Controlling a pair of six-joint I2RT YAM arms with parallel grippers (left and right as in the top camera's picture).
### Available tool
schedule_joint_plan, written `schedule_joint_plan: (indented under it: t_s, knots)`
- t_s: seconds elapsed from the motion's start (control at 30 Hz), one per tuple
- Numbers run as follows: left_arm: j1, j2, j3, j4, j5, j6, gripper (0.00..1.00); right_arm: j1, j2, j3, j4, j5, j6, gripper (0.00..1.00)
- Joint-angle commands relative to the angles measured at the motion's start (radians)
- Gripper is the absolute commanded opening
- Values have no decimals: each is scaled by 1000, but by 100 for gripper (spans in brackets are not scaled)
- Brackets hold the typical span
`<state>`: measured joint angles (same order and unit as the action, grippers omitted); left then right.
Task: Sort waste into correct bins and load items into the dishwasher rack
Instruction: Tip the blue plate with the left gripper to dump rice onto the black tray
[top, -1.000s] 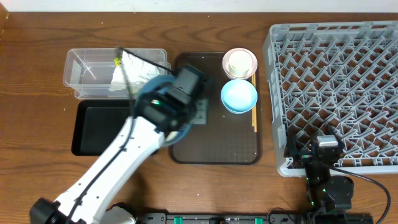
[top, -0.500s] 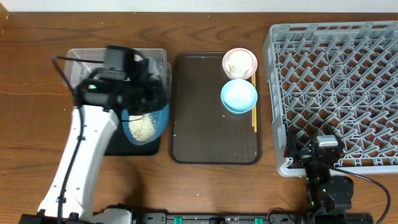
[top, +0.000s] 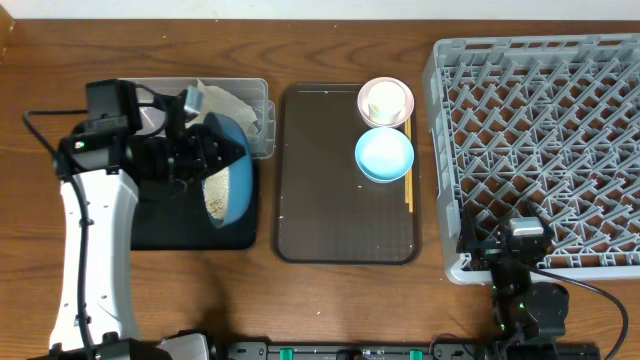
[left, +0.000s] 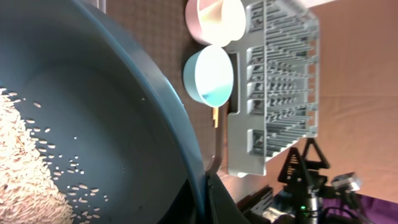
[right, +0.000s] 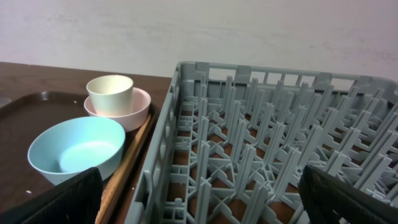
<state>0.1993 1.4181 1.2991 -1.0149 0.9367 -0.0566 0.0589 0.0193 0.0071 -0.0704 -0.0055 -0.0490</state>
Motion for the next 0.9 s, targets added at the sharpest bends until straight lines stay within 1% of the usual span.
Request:
schedule_joint_plan:
  t_s: [0.0, 0.1, 0.27, 0.47, 0.57, 0.7, 0.87]
  knots:
    - [49, -13, -14, -2, 132, 56, 6, -14, -2, -2, -4, -6, -11, 99]
    - [97, -13, -37, -2, 203, 88, 6, -14, -2, -2, -4, -6, -11, 99]
    - [184, -13, -77, -2, 257, 99, 6, -14, -1, -2, -4, -6, -12, 99]
    - [313, -13, -128, -2, 364, 150, 6, -14, -2, -2, -4, -6, -11, 99]
    - [369, -13, -140, -2, 409, 154, 6, -14, -1, -2, -4, -6, -11, 99]
    - [421, -13, -151, -2, 488, 162, 6, -14, -1, -2, -4, -6, -12, 99]
    - [440, -13, -153, -2, 544, 180, 6, -14, -2, -2, -4, -6, -12, 99]
